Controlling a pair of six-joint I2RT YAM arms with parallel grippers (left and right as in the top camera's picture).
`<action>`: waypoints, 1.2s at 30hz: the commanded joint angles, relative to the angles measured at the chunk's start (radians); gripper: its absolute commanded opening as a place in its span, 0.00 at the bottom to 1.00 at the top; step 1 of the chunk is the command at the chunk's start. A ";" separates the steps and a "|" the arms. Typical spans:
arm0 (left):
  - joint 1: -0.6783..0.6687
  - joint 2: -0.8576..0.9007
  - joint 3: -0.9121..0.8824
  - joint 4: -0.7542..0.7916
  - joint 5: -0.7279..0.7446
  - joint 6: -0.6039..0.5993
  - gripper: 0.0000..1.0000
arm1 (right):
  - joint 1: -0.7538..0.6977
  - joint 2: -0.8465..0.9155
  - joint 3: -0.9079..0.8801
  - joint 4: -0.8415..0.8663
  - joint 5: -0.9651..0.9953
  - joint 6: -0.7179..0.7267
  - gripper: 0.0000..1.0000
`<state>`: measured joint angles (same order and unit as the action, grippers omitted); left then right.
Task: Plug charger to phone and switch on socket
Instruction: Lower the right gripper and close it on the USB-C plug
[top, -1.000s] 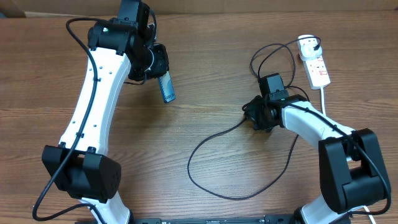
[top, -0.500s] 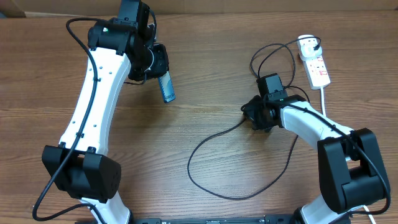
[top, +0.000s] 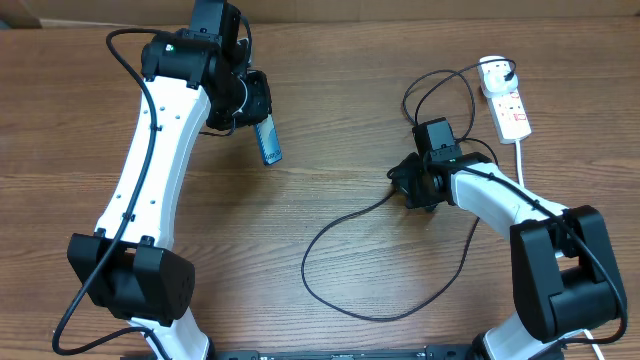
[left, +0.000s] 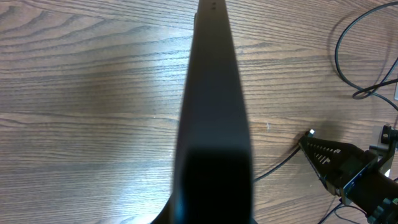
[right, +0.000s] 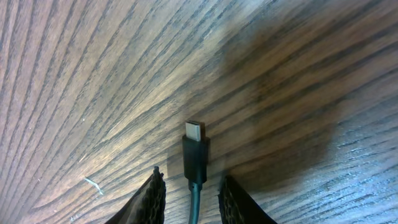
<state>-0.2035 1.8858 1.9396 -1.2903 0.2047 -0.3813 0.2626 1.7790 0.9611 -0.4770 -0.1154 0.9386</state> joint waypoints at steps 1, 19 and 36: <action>-0.009 -0.010 0.013 0.005 0.003 0.014 0.04 | 0.006 0.037 -0.007 0.005 0.028 0.000 0.28; -0.009 -0.010 0.013 0.006 0.003 0.014 0.04 | 0.006 0.050 -0.007 -0.005 0.023 0.000 0.23; -0.009 -0.010 0.013 0.005 0.003 0.014 0.04 | 0.022 0.053 -0.009 -0.013 0.033 0.001 0.21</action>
<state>-0.2031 1.8858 1.9392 -1.2907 0.2047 -0.3813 0.2714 1.7897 0.9665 -0.4751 -0.1024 0.9390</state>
